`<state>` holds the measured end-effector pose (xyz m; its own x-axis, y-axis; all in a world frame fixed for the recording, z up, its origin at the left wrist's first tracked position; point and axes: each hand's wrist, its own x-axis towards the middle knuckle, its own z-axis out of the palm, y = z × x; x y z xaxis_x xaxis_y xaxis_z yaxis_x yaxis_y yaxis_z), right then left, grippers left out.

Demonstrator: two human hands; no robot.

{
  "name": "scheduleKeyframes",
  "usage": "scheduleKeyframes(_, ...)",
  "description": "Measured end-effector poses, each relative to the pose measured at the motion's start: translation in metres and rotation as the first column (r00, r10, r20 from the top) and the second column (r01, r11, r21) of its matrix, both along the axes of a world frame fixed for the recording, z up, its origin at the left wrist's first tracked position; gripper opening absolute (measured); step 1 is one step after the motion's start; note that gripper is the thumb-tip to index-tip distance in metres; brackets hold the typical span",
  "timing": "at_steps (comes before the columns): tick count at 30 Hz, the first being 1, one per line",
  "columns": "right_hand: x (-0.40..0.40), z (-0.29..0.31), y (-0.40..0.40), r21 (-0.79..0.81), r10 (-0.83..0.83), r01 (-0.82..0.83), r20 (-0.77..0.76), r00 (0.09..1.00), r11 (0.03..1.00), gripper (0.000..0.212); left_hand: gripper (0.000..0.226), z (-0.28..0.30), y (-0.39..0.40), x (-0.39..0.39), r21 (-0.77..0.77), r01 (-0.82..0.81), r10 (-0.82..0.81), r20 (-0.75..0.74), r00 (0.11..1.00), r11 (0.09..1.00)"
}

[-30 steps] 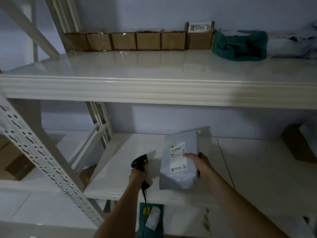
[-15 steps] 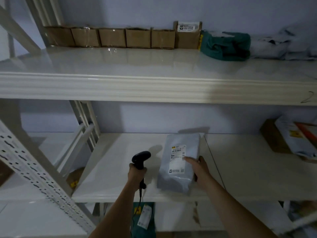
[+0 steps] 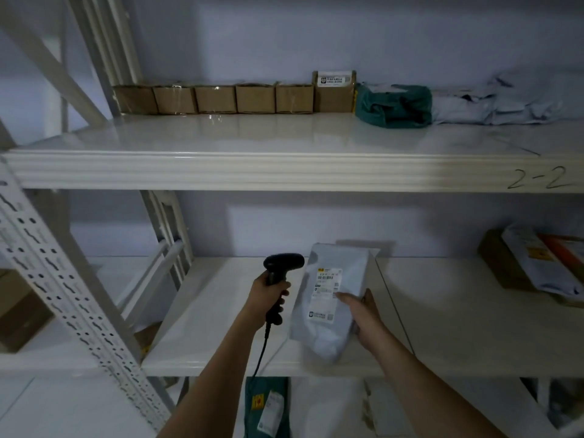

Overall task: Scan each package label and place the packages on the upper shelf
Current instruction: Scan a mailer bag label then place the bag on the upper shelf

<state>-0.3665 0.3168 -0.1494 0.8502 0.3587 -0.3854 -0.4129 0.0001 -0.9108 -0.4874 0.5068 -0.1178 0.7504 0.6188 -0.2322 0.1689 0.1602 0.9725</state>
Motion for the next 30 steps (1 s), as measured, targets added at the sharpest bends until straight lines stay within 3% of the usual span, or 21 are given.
scheduleKeyframes(4,-0.001,0.003,-0.005,0.052,-0.008,0.007,0.024,1.000,0.999,0.044,0.014,0.021,-0.014,0.003,-0.084,0.062,-0.065,-0.027,0.998,0.995)
scheduleKeyframes(9,-0.007,0.013,-0.011,0.104,-0.048,0.043,0.054,0.997,0.994,0.038,0.016,0.027,-0.032,0.006,-0.034,0.044,-0.047,-0.082,0.996,0.998)
scheduleKeyframes(19,-0.014,0.025,-0.027,0.100,-0.012,0.003,0.094,0.996,0.995,0.047,0.017,0.037,-0.050,0.005,0.096,0.076,-0.062,-0.132,0.989,0.992)
scheduleKeyframes(30,-0.020,0.033,-0.034,0.128,-0.005,-0.008,0.105,0.994,0.992,0.049,0.014,0.042,-0.064,0.007,0.087,0.107,-0.096,-0.127,0.987,0.990)
